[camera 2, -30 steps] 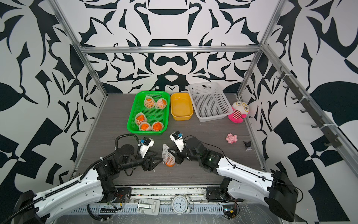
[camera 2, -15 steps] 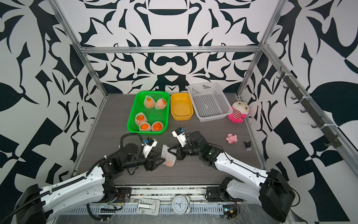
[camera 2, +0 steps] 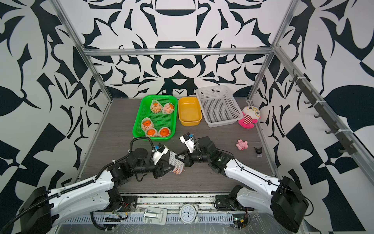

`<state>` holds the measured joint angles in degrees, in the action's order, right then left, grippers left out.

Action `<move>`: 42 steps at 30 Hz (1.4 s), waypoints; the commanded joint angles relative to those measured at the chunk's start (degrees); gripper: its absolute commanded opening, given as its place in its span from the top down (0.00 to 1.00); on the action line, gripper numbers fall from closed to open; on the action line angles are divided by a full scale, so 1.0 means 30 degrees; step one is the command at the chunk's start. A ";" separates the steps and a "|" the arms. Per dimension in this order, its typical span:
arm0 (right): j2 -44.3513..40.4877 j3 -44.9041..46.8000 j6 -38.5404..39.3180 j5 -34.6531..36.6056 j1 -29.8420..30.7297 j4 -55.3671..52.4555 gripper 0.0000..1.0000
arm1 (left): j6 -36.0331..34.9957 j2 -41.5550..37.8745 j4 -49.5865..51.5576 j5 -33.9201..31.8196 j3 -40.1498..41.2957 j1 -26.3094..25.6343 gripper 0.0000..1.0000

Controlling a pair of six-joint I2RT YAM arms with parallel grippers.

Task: Remove foam nets from oranges
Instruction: Remove the foam net from the orange.

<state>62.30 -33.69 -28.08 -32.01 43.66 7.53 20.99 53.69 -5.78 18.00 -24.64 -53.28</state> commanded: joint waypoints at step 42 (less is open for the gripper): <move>-0.3700 0.1795 -0.4490 0.2556 -0.1284 0.2932 0.03 | 0.6977 0.1028 -0.6810 0.2913 0.1351 0.2788 1.00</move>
<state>51.09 -29.34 -37.32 -22.98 40.77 11.05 40.80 56.75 -22.55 25.19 -21.61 -45.30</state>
